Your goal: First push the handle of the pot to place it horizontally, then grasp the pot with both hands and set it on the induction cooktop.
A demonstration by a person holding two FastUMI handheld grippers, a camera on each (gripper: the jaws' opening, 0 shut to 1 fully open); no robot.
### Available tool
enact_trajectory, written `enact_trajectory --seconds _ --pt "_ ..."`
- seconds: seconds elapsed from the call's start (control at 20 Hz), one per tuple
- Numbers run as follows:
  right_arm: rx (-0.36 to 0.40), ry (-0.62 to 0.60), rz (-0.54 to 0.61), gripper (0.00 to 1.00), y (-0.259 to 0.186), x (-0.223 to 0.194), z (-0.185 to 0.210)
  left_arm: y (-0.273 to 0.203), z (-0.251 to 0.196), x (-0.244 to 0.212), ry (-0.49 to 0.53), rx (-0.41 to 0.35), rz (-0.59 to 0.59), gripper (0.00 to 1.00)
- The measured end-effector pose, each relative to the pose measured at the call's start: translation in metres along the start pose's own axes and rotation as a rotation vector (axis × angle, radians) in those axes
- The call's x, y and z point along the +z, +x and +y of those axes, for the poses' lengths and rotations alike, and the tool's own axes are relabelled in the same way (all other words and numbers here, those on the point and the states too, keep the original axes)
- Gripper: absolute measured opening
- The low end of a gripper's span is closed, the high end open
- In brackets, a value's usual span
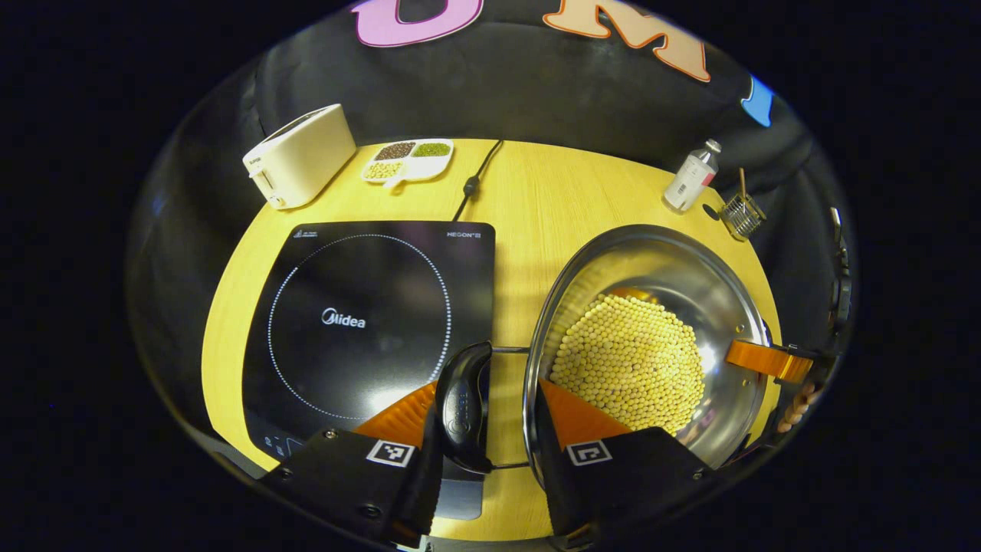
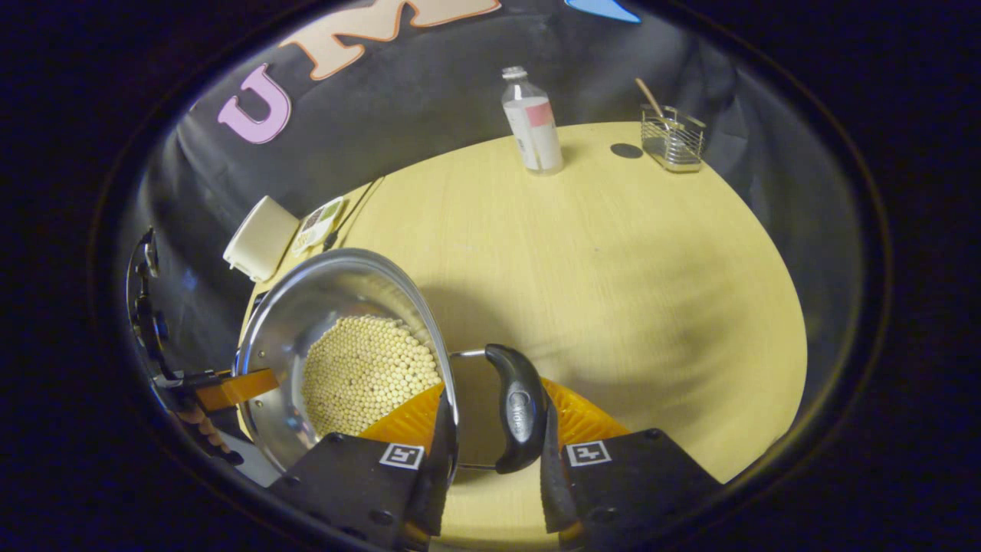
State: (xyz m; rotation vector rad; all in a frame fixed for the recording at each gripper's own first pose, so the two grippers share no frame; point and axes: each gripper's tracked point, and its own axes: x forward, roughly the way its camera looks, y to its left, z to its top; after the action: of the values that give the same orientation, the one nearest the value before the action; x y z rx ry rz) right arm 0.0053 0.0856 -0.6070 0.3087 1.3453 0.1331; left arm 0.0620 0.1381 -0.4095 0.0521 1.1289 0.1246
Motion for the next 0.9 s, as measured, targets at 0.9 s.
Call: enact_trajectory --seconds 0.9 --pt "-0.090 -0.095 -0.015 0.48 -0.011 0.007 0.008 -0.022 0.175 0.002 -0.068 -0.098 0.011 0.57"
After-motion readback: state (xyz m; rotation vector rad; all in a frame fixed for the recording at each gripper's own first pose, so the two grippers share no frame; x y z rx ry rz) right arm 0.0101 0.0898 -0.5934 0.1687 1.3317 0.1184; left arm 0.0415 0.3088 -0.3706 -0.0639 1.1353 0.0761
